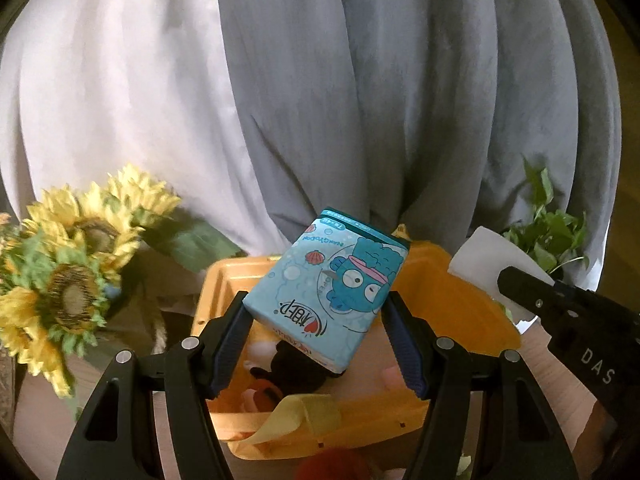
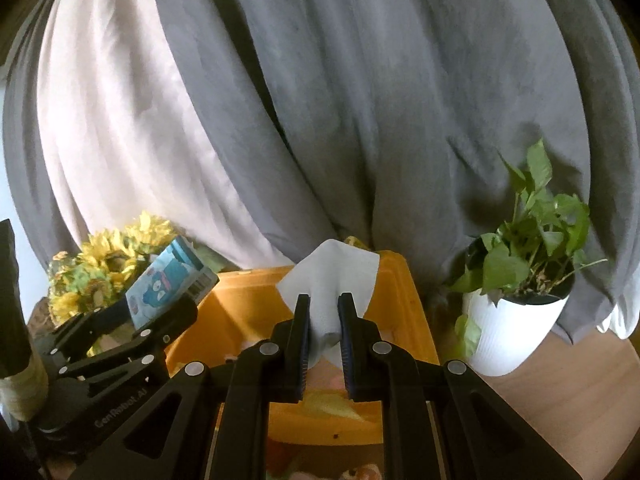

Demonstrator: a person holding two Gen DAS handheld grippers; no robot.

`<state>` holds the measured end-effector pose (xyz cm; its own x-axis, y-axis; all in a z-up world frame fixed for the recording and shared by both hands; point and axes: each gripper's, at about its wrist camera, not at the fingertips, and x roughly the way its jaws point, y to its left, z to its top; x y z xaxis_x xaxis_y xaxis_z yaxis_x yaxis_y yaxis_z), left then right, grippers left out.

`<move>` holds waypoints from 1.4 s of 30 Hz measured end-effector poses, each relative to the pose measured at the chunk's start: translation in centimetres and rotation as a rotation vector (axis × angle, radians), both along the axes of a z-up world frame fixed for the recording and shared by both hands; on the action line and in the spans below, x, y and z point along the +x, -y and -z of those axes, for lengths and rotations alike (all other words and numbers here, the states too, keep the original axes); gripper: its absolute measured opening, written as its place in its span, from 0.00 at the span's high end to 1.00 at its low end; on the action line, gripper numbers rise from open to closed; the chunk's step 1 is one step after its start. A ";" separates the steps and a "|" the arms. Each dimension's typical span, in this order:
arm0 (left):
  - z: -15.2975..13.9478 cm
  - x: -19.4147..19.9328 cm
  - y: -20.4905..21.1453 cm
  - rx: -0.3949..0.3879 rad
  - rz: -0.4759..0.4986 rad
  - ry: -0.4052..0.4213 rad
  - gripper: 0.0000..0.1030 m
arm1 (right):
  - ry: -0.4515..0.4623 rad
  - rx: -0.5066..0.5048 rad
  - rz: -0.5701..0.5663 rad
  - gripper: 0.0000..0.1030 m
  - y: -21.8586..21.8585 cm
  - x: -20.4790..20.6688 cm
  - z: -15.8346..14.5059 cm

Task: Organize soft objects
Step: 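Carry the blue pack with left tool while right tool carries the napkin to the crate, then open left tool over the crate while right tool drops the napkin inside, then withdraw both tools from the crate toward the remaining soft toys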

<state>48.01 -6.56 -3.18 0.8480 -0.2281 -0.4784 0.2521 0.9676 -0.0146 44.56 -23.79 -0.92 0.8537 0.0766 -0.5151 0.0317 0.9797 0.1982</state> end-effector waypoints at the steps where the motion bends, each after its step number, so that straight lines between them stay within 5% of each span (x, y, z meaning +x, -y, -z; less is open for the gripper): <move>1: 0.2 0.3 0.2 0.000 0.004 -0.008 0.36 | -0.006 0.000 0.002 0.86 0.1 0.4 0.2; 16: 2.9 5.4 3.0 0.071 0.030 -0.105 0.36 | -0.102 -0.026 0.018 0.86 1.1 4.2 3.8; 20: 2.8 5.8 3.2 0.093 0.019 -0.095 0.21 | -0.112 -0.042 0.015 0.86 1.1 4.6 4.3; 28: 2.2 5.1 1.5 0.108 -0.064 -0.076 0.14 | -0.111 -0.046 0.010 0.85 0.8 5.3 4.4; 30: 2.0 4.7 0.9 0.098 -0.077 -0.072 0.14 | -0.116 -0.040 0.013 0.74 0.8 5.5 4.4; 31: 1.8 4.6 0.6 0.093 -0.081 -0.070 0.14 | -0.118 -0.036 0.015 0.59 0.9 5.4 4.4; 33: 1.5 4.0 0.1 0.082 -0.091 -0.062 0.14 | -0.114 -0.034 0.034 0.50 0.9 5.3 4.2; 42: 0.2 0.7 -1.3 0.048 -0.082 -0.042 0.14 | -0.096 -0.025 0.049 0.50 0.6 3.0 2.6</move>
<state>48.73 -5.23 -3.42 0.8420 -0.1346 -0.5224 0.1718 0.9849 0.0231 47.53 -24.37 -3.53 0.8028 0.0214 -0.5958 0.0977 0.9811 0.1669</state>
